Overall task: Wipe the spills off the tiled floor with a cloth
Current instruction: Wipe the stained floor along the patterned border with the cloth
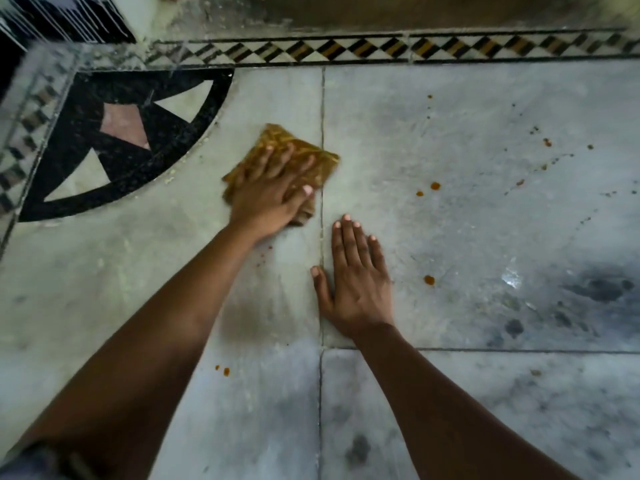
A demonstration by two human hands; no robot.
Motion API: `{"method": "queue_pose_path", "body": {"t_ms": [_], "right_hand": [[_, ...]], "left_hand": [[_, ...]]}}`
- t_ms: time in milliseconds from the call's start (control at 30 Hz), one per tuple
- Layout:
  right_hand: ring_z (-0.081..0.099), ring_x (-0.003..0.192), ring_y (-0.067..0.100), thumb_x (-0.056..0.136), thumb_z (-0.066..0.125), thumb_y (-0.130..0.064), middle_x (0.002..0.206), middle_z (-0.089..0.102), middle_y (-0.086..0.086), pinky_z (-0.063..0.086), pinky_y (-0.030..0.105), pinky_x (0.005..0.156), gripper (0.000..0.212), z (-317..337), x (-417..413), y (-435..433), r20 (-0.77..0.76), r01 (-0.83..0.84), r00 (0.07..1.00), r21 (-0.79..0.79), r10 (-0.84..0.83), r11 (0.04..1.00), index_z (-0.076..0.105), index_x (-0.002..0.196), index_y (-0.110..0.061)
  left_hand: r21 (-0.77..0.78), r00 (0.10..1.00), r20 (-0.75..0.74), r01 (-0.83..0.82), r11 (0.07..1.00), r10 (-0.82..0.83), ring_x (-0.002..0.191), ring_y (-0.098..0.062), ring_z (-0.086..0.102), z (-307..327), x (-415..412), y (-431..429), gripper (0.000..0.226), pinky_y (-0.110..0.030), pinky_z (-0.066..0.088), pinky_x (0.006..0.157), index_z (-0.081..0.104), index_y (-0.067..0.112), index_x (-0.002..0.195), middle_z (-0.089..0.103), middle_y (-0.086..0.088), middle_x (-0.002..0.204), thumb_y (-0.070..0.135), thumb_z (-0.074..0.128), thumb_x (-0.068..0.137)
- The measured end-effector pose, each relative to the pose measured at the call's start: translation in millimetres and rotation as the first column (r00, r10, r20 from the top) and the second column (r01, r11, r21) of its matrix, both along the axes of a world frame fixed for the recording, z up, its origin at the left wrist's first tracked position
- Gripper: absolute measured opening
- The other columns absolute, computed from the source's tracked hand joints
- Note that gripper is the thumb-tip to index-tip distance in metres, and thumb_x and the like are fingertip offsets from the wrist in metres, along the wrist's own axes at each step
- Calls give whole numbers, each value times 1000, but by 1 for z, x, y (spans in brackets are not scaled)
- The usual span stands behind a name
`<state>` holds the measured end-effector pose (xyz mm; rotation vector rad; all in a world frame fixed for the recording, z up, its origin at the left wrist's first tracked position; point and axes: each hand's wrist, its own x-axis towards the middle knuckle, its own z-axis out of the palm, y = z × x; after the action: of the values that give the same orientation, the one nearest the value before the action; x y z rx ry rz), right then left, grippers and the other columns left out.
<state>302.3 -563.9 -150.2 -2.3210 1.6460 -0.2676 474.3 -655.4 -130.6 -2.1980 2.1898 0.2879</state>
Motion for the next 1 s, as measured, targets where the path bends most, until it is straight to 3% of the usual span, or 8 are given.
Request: {"method": "queue_pose_path", "body": {"t_ms": [133, 200, 333, 467, 600, 700, 833, 1000], "right_hand": [[11, 145, 24, 89, 22, -47, 156, 13, 14, 2, 37, 117, 72, -1, 0, 0, -5, -16, 1000, -10, 16, 1000, 18, 148, -5], [3, 146, 22, 89, 16, -49, 158, 6, 12, -2, 36, 118, 73, -2, -1, 0, -13, -35, 999, -2, 35, 999, 11, 149, -6], [9, 145, 24, 88, 15, -48, 156, 12, 14, -2, 35, 117, 74, -1, -2, 1, 1, -23, 1000, -23, 23, 999, 15, 148, -4], [17, 144, 28, 88, 17, -47, 154, 19, 17, 5, 38, 116, 74, -1, 0, 2, 9, -8, 1000, -42, 9, 999, 21, 146, -2], [9, 145, 25, 87, 10, -49, 157, 11, 15, 0, 37, 117, 76, -4, -2, 2, -31, -33, 999, -49, 31, 998, 13, 148, -3], [4, 146, 23, 89, 11, -48, 158, 6, 13, -2, 37, 117, 74, -5, -3, 2, -57, -42, 998, -41, 40, 998, 8, 149, -4], [5, 146, 23, 89, 15, -47, 158, 7, 13, 0, 37, 117, 73, -5, -3, 3, -43, -40, 998, -51, 38, 998, 9, 149, -4], [3, 146, 23, 97, 20, -44, 158, 4, 13, -1, 37, 118, 67, -4, -4, 2, -72, -42, 997, -34, 39, 999, 7, 149, -5]], "left_hand": [[148, 945, -36, -318, 936, 326, 146, -25, -9, 13, 41, -43, 55, -52, -1, 116, 6, 42, 147, -6, 7, 159, 56, 19, 96], [172, 928, -84, -347, 922, 364, 145, -27, -10, 17, 22, -69, 56, -54, -3, 115, 5, 41, 148, -8, 4, 159, 57, 18, 96], [138, 977, -136, -143, 980, 162, 145, -24, -13, 11, -27, -53, 52, -53, -7, 115, 5, 48, 145, -9, 9, 159, 58, 17, 95], [99, 992, -123, 31, 995, -19, 145, -16, -10, 5, 7, 37, 55, -47, -3, 116, 7, 52, 142, -4, 16, 157, 61, 19, 89], [152, 961, -84, -249, 957, 263, 146, -17, -8, 13, 71, 63, 51, -46, -4, 116, 10, 48, 143, -3, 13, 158, 56, 24, 95], [176, 896, -121, -403, 898, 426, 146, -20, -11, 14, 59, 33, 52, -46, -7, 116, 12, 45, 146, -7, 12, 158, 55, 22, 97], [150, 949, -126, -270, 951, 289, 145, -21, -12, 7, 14, 44, 52, -47, -6, 116, 7, 50, 144, -9, 13, 158, 58, 22, 95], [50, 997, -72, 28, 998, -24, 146, -16, -7, 6, 24, 162, 58, -47, 2, 114, 4, 55, 138, -2, 15, 158, 67, 13, 83]]}}
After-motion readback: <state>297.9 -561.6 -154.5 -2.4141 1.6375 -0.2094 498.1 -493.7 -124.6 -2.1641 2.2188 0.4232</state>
